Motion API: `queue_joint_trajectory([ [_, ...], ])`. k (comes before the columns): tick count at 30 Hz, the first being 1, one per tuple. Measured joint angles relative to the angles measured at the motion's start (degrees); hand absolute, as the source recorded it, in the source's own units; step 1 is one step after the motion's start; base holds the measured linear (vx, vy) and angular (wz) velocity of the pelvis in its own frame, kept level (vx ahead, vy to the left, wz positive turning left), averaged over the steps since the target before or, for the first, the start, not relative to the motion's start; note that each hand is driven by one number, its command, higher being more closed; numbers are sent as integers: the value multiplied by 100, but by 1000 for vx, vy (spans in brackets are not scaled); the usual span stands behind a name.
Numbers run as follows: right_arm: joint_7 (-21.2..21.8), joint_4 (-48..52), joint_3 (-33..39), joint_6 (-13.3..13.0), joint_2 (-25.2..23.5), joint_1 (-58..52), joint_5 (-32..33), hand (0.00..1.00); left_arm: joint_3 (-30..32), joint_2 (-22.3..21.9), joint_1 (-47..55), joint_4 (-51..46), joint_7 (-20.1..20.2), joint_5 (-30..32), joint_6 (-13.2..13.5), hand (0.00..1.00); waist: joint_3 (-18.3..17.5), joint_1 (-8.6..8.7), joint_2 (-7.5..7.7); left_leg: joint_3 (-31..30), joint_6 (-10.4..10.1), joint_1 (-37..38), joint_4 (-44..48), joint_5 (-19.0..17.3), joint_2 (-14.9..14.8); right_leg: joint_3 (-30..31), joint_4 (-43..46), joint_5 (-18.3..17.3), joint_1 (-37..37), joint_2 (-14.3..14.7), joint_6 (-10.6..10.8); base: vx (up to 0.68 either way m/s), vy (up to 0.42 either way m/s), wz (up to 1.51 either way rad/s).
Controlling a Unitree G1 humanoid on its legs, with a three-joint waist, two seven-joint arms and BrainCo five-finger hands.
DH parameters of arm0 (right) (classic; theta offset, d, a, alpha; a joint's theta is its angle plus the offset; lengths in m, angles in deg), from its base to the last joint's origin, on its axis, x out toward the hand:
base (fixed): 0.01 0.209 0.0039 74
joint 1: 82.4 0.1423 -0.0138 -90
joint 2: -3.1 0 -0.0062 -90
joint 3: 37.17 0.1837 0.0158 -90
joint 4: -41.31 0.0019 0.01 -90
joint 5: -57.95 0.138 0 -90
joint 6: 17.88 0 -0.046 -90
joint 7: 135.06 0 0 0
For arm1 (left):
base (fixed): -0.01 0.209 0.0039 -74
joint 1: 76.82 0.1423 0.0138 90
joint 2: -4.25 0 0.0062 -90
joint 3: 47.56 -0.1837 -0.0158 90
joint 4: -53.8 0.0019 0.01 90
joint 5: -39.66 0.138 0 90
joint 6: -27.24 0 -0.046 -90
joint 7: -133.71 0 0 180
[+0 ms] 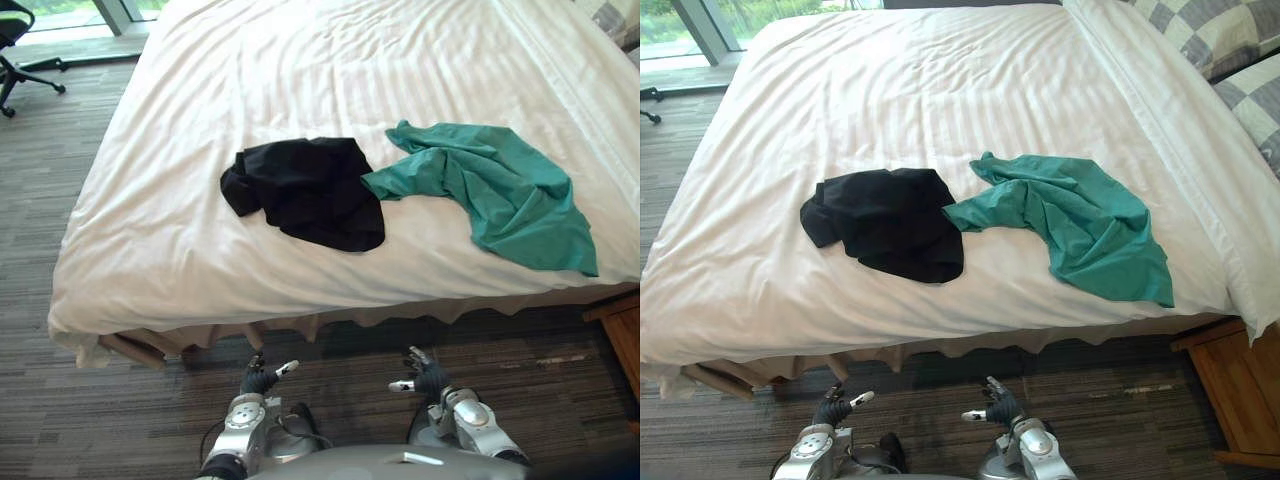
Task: Tidy the bed and pick cloth on bed and put in laundry
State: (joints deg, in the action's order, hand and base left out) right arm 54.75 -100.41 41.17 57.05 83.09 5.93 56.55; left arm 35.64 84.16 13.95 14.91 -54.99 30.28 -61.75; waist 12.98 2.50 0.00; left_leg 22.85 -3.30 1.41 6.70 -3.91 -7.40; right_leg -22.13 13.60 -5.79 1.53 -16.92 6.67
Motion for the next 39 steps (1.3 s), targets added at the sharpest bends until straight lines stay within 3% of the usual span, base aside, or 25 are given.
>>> queue_joint_trajectory([
  [1,-14,30,-2,-4,1,1,-49,0,-70,-53,22,23,11,-4,-68,0,-3,34,0,-75,9,71,-165,113,46,349,40,-184,4,88,-148,-29,-20,30],
  [3,-66,14,-17,-39,-2,2,-11,0,-224,-60,3,168,96,-18,-86,0,-2,110,13,-245,-32,161,-329,229,31,696,111,-389,-10,261,-174,-43,-102,34],
  [6,-56,-277,-76,-203,-30,49,278,0,-149,-98,78,252,227,-31,-3,0,-32,-14,5,-21,-217,487,-701,378,-111,671,130,-311,-32,417,-26,-39,-89,-27],
  [8,50,-414,-86,-322,-38,81,581,0,-77,-108,118,340,225,-93,240,0,-45,-27,19,137,-304,646,-862,457,-230,770,-40,-185,-126,597,58,-17,-50,-37],
  [12,70,-437,-208,-418,-23,73,765,0,27,-145,117,509,84,-416,537,0,-64,-13,48,312,-328,781,-897,470,-304,874,-336,12,-295,720,74,14,-13,-22],
  [17,-89,-439,-147,-147,-7,15,1425,0,76,-241,169,594,-346,-1005,769,0,-144,-24,-9,327,-337,965,-1013,478,-258,792,-891,274,-671,725,147,-8,33,3],
  [20,-238,-451,363,56,-64,-73,1968,0,373,-277,260,600,-726,-1684,825,0,-196,-22,-57,317,-338,992,-1058,478,-239,730,-1152,403,-822,716,175,3,14,6],
  [25,-714,-520,1832,127,-80,-537,3341,0,1713,-267,486,551,-1464,-2385,819,0,-242,-31,-136,356,-373,1065,-1068,458,-249,673,-1287,443,-1007,695,203,23,-1,2],
  [29,-1135,163,2596,43,-141,-1033,4128,0,2766,-276,645,-43,-2063,-2372,694,0,-274,-68,-159,598,-448,1072,-1052,476,-287,654,-1259,442,-994,678,204,-17,-4,-2],
  [34,-1523,1170,3888,-248,-176,-1391,4394,0,4008,-307,619,-494,-2498,-2605,615,0,-565,-61,-110,1299,-466,1085,-954,420,-462,418,-1052,283,-991,591,189,-19,-7,6],
  [39,-1526,2106,4942,-417,439,-1396,4252,0,5173,135,772,-1193,-2551,-2471,599,0,-825,-79,-15,1414,-452,1198,-965,434,-481,395,-882,127,-970,600,195,41,-11,-2],
])
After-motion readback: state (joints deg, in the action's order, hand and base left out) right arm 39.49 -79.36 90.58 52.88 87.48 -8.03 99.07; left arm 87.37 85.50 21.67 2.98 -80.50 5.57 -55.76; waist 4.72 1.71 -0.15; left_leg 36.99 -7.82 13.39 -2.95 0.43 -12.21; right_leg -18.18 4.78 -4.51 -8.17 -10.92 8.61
